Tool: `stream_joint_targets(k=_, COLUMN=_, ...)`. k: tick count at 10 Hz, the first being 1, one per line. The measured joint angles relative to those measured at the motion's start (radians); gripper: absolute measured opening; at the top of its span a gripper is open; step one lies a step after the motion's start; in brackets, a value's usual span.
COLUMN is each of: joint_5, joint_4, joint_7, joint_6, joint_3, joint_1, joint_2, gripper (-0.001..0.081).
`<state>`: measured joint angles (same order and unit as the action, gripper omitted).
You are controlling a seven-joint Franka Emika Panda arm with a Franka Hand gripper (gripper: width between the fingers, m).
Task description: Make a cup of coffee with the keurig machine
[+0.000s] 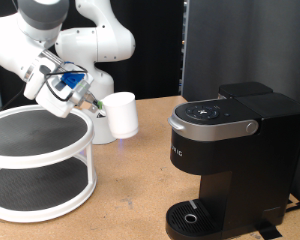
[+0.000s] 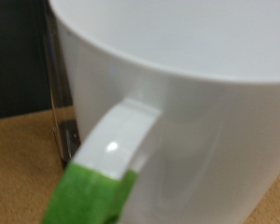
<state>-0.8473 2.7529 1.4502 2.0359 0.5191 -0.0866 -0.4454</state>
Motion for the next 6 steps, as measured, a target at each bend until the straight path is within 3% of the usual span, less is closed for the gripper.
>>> stream_joint_targets(k=3, joint_5=-0.030, joint_4=0.052, joint_7=0.020, joint_6=0.143, joint_3=-0.060, joint_1=0.026, joint_2=0.007, gripper=0.0066)
stream_joint_targets(k=6, joint_5=-0.093, joint_4=0.057, joint_7=0.031, joint_6=0.204, joint_3=-0.097, joint_1=0.075, joint_2=0.049, gripper=0.0066)
